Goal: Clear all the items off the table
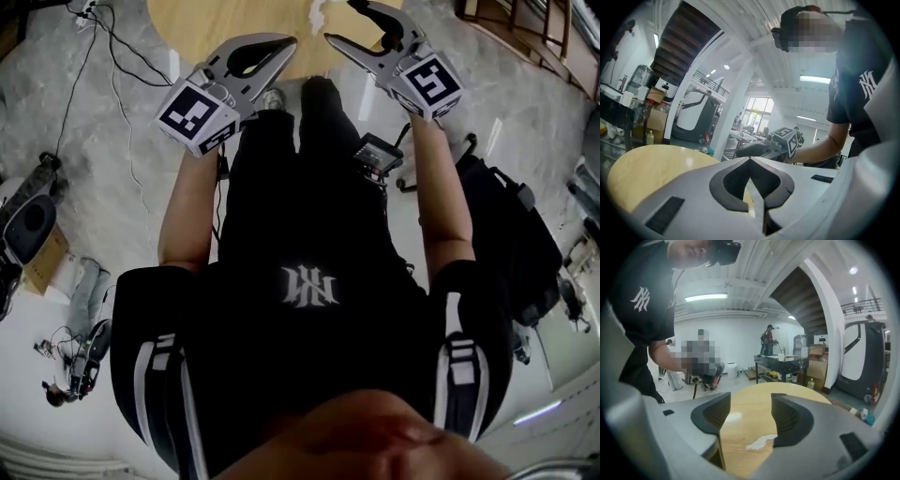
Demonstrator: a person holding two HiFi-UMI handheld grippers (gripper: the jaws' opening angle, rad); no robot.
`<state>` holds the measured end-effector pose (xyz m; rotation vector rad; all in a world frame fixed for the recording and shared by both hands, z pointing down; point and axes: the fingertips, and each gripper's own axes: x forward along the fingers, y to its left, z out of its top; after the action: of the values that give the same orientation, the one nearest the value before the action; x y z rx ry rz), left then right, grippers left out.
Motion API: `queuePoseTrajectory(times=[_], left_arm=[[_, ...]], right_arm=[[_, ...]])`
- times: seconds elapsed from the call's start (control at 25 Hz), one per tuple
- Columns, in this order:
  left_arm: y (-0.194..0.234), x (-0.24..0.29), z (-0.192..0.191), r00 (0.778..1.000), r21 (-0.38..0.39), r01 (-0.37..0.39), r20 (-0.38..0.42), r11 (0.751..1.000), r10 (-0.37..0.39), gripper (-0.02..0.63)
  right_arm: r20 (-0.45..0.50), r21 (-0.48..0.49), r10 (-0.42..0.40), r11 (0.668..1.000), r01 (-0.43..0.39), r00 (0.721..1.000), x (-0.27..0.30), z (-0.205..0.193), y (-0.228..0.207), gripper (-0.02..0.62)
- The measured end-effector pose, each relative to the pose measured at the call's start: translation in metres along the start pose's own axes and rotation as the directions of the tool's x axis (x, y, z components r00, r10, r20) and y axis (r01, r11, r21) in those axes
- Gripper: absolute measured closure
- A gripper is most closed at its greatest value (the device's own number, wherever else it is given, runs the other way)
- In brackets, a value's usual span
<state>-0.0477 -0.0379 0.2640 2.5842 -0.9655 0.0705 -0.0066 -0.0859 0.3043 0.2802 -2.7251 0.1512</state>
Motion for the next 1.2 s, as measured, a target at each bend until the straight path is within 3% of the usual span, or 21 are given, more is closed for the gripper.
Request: queuePoseTrajectory(times=[0.08,0.12,0.28,0.32,0.36,0.56,0.76,0.96,1.08,1.2], left_arm=[[0.013,0.006,-0.006,0.999,0.025,-0.036,-0.014,0.999,0.036,0.594],[0.019,0.008,-0.009,0.998,0.040,-0.053,-0.019,0.998,0.054,0.594],[0.029,0.003,-0.033,0.993,0.037,-0.114,-0.036,0.993,0.116,0.594],[0.031,0.001,-0.041,0.991,0.017,-0.129,-0.046,0.992,0.129,0.594],[0.034,0.001,-0.050,0.988,-0.002,-0.143,-0.054,0.990,0.142,0.594],[0.060,0.027,-0.080,0.982,-0.061,-0.186,-0.053,0.981,0.182,0.594],[0.080,0.040,-0.095,0.980,-0.086,-0.195,-0.067,0.977,0.190,0.594],[0.086,0.046,-0.098,0.978,-0.077,-0.201,-0.069,0.977,0.196,0.594],[0.092,0.044,-0.106,0.979,-0.071,-0.198,-0.071,0.978,0.193,0.594],[0.095,0.037,-0.115,0.979,-0.066,-0.193,-0.075,0.979,0.188,0.594]], right_arm=[[-0.021,-0.023,0.036,0.999,-0.036,0.999,0.016,-0.021,-0.011,0.311],[-0.035,-0.036,0.051,0.998,-0.053,0.998,0.024,-0.032,-0.015,0.234],[-0.085,-0.080,0.079,0.993,-0.086,0.993,0.053,-0.065,-0.021,0.213],[-0.104,-0.076,0.072,0.994,-0.080,0.992,0.059,-0.073,-0.023,0.105],[-0.126,-0.072,0.063,0.995,-0.073,0.990,0.066,-0.082,-0.027,0.062],[-0.239,-0.099,0.030,0.994,-0.055,0.970,0.093,-0.127,-0.061,0.055],[-0.345,-0.135,0.061,0.984,-0.114,0.937,0.110,-0.158,-0.065,0.059],[-0.366,-0.155,0.062,0.980,-0.126,0.928,0.109,-0.169,-0.066,0.197],[-0.358,-0.171,0.056,0.977,-0.124,0.932,0.114,-0.175,-0.064,0.367],[-0.358,-0.168,0.051,0.979,-0.117,0.932,0.122,-0.183,-0.060,0.483]])
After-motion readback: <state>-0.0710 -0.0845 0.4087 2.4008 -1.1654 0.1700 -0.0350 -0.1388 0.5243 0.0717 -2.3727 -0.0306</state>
